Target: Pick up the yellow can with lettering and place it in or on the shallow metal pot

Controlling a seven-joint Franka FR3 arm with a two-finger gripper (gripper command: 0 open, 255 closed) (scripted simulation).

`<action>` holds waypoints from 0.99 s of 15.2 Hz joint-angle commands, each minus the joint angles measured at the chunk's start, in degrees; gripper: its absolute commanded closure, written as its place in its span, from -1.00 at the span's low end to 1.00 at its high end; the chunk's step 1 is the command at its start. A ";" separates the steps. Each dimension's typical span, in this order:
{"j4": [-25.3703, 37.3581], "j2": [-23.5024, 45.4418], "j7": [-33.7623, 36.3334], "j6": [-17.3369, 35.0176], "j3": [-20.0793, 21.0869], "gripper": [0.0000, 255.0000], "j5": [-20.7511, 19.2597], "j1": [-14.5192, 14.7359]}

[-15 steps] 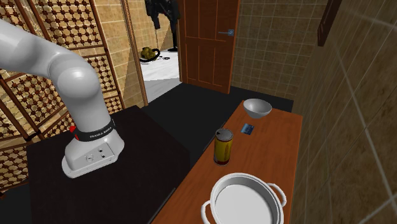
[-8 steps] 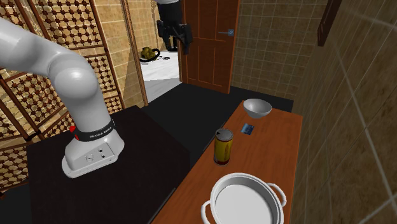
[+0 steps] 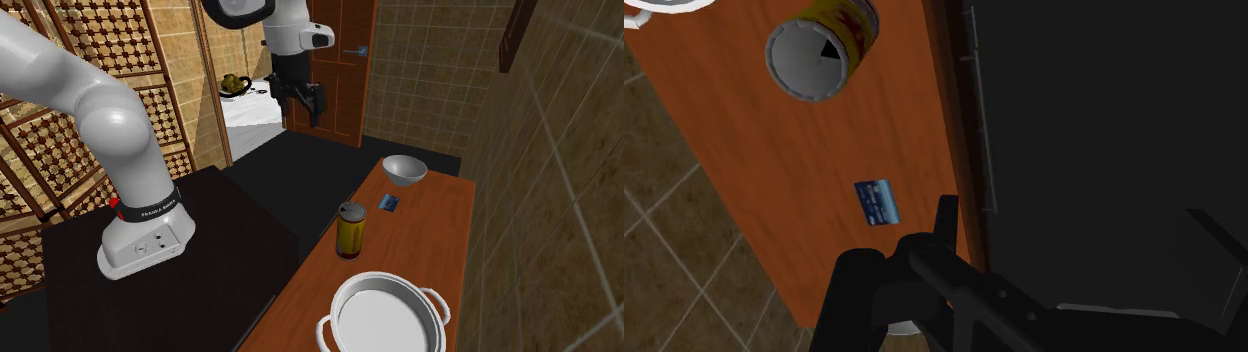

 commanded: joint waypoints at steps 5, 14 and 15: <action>-1.20 9.38 -7.07 11.26 -7.94 -1.00 -1.04 -0.56; 3.09 29.97 -27.01 26.63 -24.95 -1.00 12.78 8.21; 4.10 33.00 -31.26 27.73 -27.28 -1.00 17.37 10.29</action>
